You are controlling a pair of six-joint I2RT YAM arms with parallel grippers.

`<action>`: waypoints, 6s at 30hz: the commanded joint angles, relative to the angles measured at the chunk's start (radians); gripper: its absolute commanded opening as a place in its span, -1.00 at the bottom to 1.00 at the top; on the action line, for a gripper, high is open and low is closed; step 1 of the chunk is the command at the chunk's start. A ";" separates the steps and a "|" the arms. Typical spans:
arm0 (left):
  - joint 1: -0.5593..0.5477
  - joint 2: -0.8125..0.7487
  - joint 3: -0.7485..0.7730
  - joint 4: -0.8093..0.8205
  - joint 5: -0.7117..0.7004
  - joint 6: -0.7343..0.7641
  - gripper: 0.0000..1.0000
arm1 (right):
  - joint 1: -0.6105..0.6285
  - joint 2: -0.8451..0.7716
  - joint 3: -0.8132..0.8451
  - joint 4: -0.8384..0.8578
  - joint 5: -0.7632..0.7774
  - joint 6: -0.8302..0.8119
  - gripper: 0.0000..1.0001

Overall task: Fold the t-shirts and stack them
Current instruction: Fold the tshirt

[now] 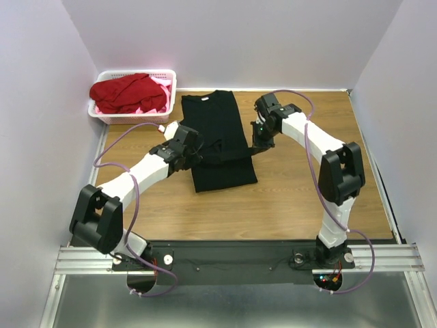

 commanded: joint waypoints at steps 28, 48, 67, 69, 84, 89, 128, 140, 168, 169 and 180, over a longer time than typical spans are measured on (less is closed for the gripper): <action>0.115 0.189 0.093 0.177 -0.058 0.221 -1.00 | -0.022 0.145 0.237 0.078 0.092 -0.005 -0.99; 0.129 0.268 0.142 0.211 -0.058 0.278 -1.00 | -0.020 0.200 0.272 0.125 0.106 0.002 -0.99; 0.149 0.386 0.186 0.221 -0.036 0.290 -0.98 | -0.022 0.287 0.275 0.191 0.127 -0.018 -0.96; 0.152 0.387 0.190 0.223 -0.030 0.290 -0.75 | -0.022 0.293 0.280 0.199 0.121 -0.024 -0.69; 0.085 -0.002 0.016 0.134 -0.012 0.188 0.45 | 0.084 0.108 0.160 0.314 -0.006 -0.321 0.21; -0.004 0.021 -0.031 0.145 0.007 0.157 0.03 | 0.119 0.135 0.120 0.322 -0.055 -0.268 -0.10; -0.091 0.191 0.018 0.146 -0.012 0.175 0.03 | 0.055 0.332 0.455 0.399 0.054 -0.119 -0.16; -0.095 0.142 0.018 0.134 0.002 0.221 0.21 | 0.049 -0.093 -0.246 0.440 -0.074 0.007 -0.27; -0.245 -0.238 -0.327 0.086 0.027 0.034 0.32 | 0.046 -0.651 -0.925 0.613 -0.123 0.206 -0.50; -0.245 -0.257 -0.337 0.085 0.043 0.037 0.32 | 0.046 -0.656 -0.911 0.612 -0.133 0.200 -0.49; -0.245 -0.111 -0.386 0.223 0.166 0.074 -0.47 | 0.021 -0.517 -0.940 0.694 -0.247 0.134 -0.64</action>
